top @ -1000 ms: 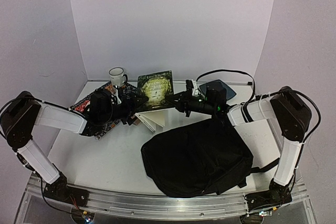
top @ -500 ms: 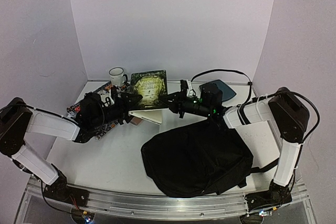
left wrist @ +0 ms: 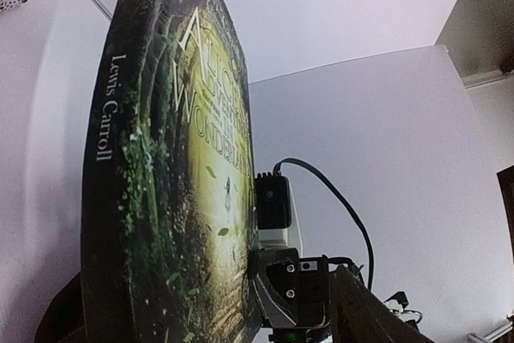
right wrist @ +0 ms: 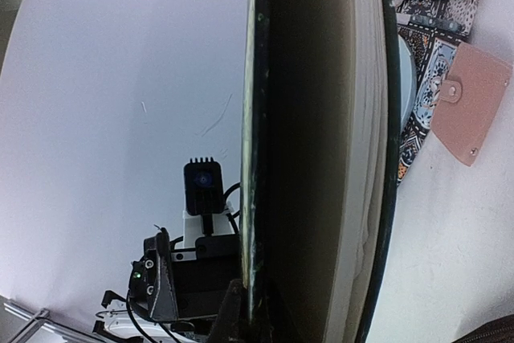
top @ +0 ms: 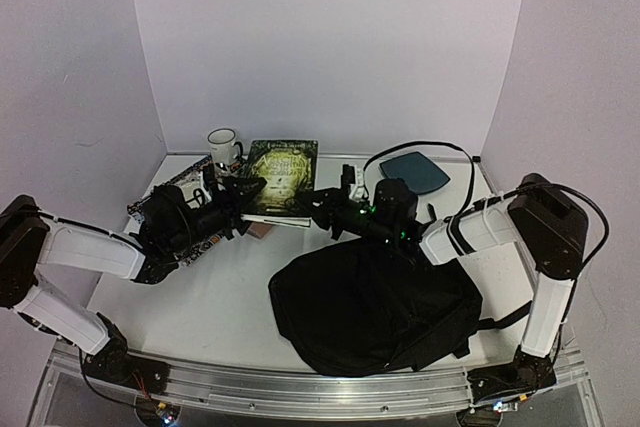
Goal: Pack the student bag
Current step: Pass from the right arm to the left
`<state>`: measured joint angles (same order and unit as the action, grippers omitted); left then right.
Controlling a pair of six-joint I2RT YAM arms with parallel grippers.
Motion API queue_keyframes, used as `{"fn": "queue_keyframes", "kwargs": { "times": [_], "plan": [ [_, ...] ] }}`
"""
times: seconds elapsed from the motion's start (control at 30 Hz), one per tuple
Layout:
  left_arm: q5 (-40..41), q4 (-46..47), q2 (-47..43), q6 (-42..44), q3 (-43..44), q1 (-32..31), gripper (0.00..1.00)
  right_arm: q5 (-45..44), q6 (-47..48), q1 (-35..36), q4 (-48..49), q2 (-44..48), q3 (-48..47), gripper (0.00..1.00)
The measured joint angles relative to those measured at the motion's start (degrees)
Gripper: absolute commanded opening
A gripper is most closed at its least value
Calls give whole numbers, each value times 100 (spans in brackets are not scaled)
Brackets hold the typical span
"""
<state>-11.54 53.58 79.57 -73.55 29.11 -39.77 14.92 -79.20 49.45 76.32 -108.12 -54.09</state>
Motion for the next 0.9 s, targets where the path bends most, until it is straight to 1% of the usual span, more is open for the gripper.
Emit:
{"fn": "queue_keyframes", "kwargs": {
  "times": [0.13, 0.2, 0.37, 0.67, 0.87, 0.9],
  "plan": [
    [177, 5, 0, -1, -82, -137, 64, -426, 158, 181, 17, 178, 231, 0],
    [284, 8, 0, 2, -86, -193, 56, -622, 247, 260, 17, 233, 281, 0],
    [542, 77, -15, -5, -105, -266, 44, -1086, 477, 448, 43, 337, 306, 0],
    [684, 151, -118, -89, -206, -392, 39, -1774, 633, 748, 234, 474, 560, 0],
    [724, 158, -153, -140, -270, -445, 24, -2073, 565, 877, 368, 496, 679, 0],
    [725, 160, -153, -138, -270, -448, 20, -2107, 551, 887, 393, 500, 687, 0]
  ]
}}
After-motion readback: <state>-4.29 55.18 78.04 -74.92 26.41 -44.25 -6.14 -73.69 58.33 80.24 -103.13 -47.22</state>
